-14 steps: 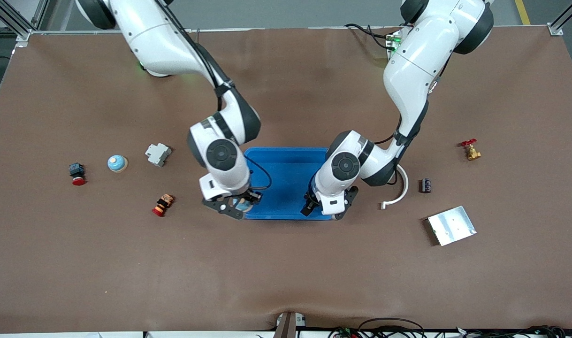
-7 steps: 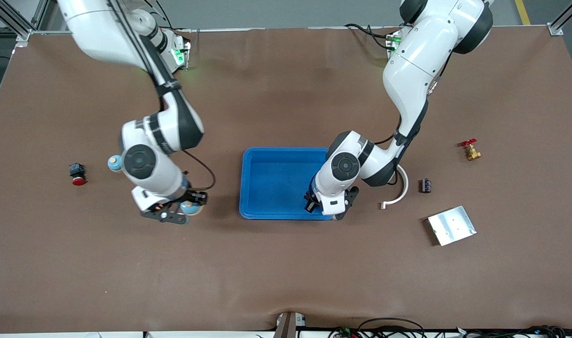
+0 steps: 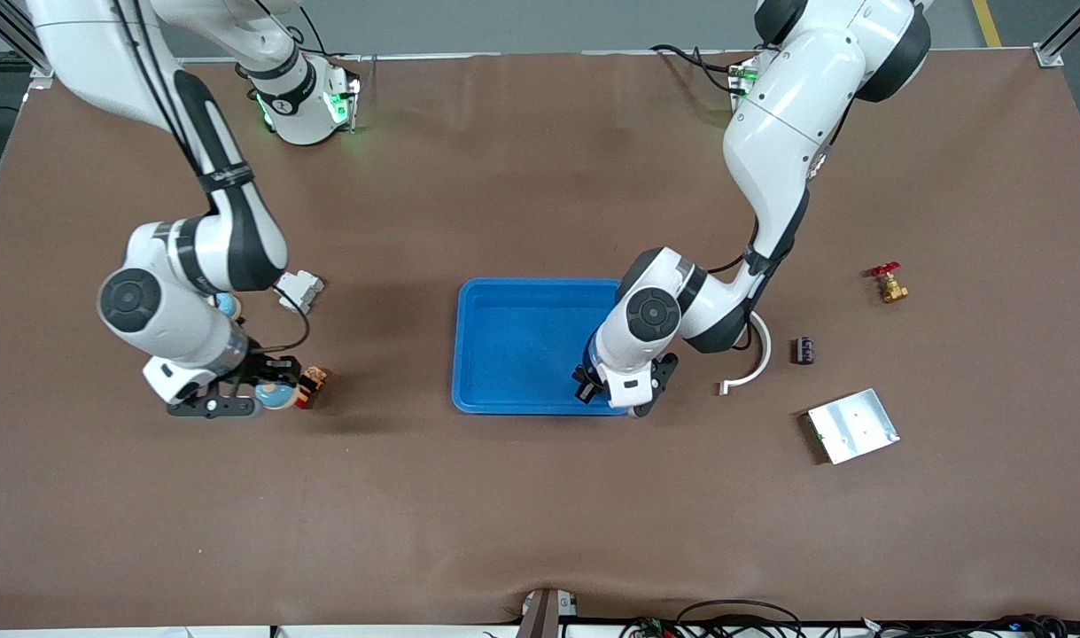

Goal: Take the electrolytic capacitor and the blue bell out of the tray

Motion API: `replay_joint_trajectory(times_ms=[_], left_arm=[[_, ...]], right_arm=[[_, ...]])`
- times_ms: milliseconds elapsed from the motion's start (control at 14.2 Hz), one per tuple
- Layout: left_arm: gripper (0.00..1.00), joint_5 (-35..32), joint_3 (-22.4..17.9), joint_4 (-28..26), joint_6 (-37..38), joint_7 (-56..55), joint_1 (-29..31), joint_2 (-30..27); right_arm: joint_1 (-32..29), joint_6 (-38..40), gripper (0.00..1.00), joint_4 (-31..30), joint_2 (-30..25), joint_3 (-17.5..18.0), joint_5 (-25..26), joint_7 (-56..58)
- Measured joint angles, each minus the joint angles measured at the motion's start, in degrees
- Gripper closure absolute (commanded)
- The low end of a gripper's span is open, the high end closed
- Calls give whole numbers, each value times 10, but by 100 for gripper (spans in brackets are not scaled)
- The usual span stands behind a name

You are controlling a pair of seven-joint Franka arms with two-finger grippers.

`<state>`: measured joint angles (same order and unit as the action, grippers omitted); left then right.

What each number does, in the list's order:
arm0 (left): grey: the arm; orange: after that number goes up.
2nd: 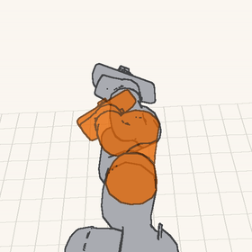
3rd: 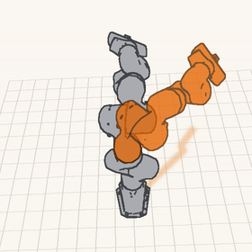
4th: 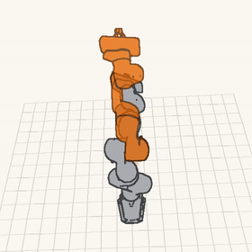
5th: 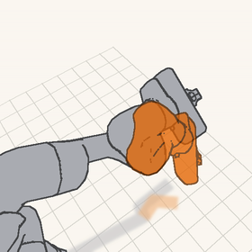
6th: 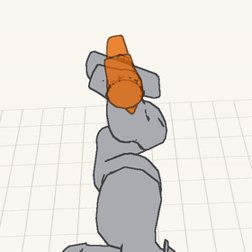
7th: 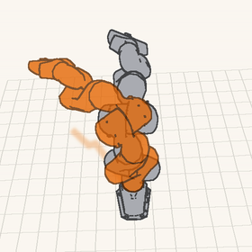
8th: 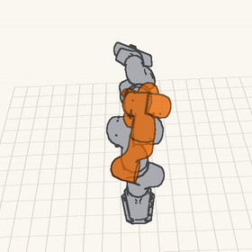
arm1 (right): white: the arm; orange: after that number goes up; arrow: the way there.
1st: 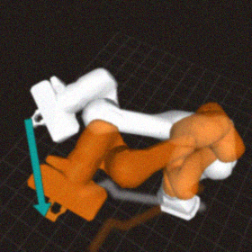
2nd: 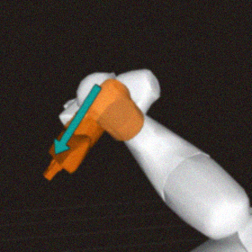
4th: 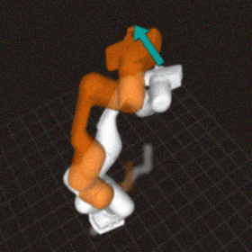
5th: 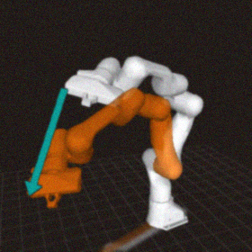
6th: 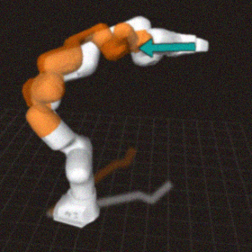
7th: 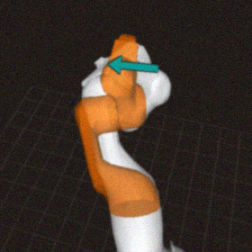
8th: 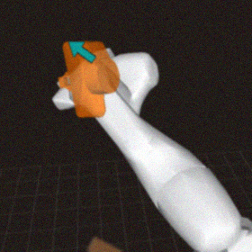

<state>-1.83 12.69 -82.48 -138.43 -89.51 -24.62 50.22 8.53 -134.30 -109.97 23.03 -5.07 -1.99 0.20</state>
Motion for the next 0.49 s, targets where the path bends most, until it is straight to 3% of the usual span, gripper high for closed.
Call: replay_joint_trajectory(times_ms=[282, 494], left_arm=[[100, -2, 0, 9, 3, 0, -1, -16], [100, -39, -2, 11, 49, 20, 5, -45]], right_arm=[[-73, -6, 100, -13, -2, 1, -6, 129], [-115, -6, 100, -17, -2, 1, -45, 229]])
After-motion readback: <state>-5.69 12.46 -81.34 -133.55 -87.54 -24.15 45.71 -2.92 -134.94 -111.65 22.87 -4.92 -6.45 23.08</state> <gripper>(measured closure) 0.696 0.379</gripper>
